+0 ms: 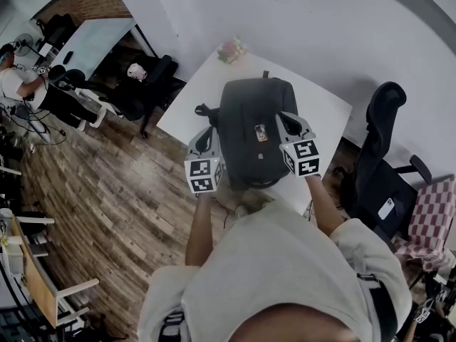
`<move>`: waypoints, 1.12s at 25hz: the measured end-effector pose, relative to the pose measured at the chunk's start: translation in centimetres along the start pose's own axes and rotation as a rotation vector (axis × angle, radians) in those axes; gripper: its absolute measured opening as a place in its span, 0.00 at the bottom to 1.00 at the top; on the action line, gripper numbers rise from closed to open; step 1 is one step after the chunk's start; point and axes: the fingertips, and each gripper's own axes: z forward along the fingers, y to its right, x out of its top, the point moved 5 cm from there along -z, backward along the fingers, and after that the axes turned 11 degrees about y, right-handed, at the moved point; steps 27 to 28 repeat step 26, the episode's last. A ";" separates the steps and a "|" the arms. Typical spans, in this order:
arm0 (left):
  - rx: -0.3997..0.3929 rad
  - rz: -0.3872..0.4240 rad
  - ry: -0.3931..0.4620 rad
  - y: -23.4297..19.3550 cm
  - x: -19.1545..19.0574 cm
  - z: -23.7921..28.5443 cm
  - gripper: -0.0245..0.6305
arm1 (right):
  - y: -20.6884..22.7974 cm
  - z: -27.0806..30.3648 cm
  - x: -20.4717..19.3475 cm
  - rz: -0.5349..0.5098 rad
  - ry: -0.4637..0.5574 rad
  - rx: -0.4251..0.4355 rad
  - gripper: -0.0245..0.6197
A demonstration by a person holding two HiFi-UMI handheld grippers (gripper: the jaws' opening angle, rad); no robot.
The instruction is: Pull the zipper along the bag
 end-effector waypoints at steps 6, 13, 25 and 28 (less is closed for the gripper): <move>0.000 0.000 0.003 -0.2 0.1 0.2 0.07 | -0.4 0.0 -0.5 -0.006 -0.011 0.005 0.06; 0.002 0.001 0.005 0.0 0.0 0.4 0.08 | -0.3 0.0 -0.9 -0.012 -0.014 0.003 0.06; -0.033 0.040 -0.010 1.3 -0.6 0.8 0.07 | -0.6 0.1 -1.3 -0.014 -0.021 0.010 0.06; -0.036 0.040 -0.010 1.4 -0.6 0.9 0.08 | -0.6 0.1 -1.3 -0.015 -0.021 0.010 0.06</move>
